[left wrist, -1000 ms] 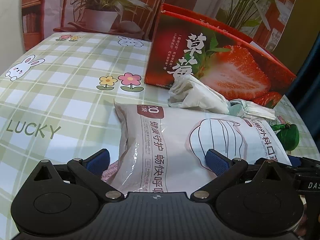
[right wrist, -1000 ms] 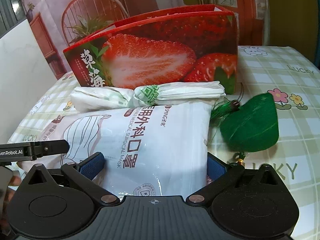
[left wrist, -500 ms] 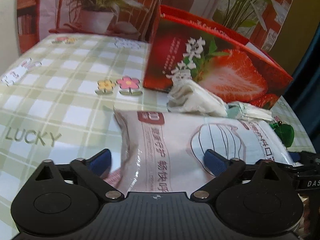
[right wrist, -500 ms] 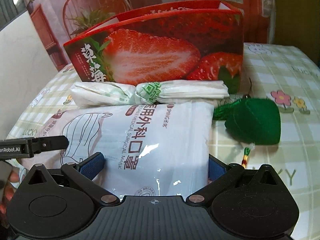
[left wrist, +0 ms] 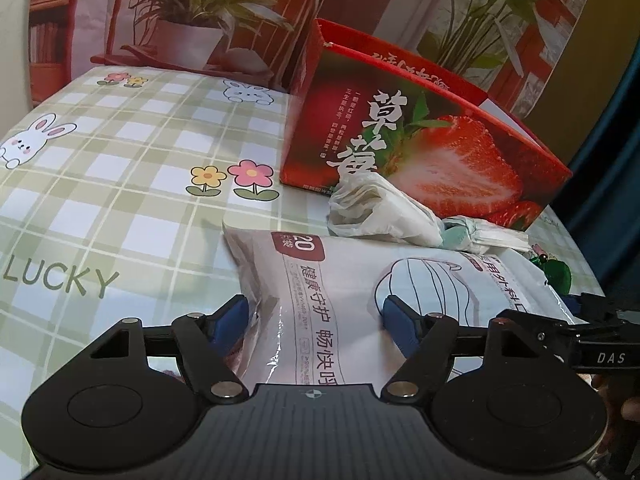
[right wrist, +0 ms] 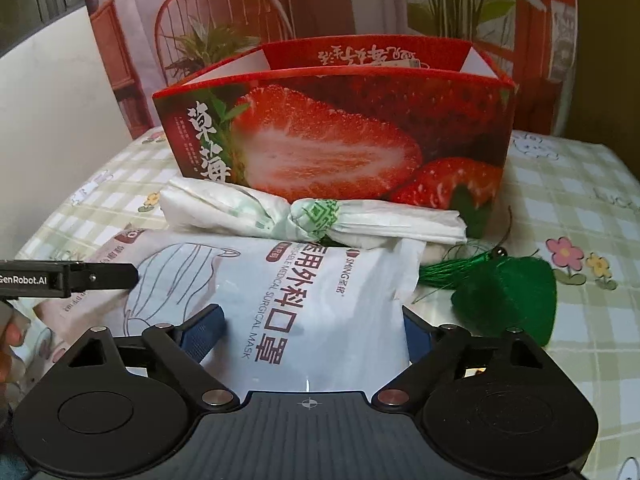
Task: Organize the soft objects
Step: 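Close both grippers on the white mask bag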
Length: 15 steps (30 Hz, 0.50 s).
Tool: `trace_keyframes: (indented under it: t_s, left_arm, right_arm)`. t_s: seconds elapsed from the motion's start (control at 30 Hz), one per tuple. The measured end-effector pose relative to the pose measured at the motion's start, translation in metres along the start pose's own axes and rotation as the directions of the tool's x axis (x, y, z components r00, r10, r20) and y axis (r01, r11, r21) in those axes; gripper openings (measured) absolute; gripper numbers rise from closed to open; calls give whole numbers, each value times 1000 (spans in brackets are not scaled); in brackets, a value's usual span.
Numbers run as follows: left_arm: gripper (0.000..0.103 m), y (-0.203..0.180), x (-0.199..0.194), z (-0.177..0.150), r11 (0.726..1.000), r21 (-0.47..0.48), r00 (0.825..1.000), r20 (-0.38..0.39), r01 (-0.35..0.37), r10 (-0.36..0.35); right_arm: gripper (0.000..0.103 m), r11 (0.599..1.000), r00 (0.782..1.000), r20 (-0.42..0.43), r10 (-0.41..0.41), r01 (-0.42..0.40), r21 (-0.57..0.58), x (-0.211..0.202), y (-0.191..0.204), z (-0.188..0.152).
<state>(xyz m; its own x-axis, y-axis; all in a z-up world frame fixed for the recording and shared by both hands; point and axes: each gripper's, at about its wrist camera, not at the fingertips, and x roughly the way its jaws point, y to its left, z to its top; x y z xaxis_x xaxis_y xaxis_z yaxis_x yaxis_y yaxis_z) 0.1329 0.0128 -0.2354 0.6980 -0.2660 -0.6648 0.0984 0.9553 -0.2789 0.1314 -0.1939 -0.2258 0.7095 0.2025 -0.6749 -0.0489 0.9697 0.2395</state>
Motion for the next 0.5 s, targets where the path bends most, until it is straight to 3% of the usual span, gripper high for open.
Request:
trace_keyframes:
  t_s: [0.33,0.5]
  left_arm:
    - [77,5,3,-3,999,-32,1000,3,19,-19]
    - [71,8,-1,-1,997,-66,999,13,41,-40]
  right_arm:
    - [82,993,995,-13,99,-98,68,14,-11,0]
    - [74,997,997,0,75,-75,25,9,-4,5]
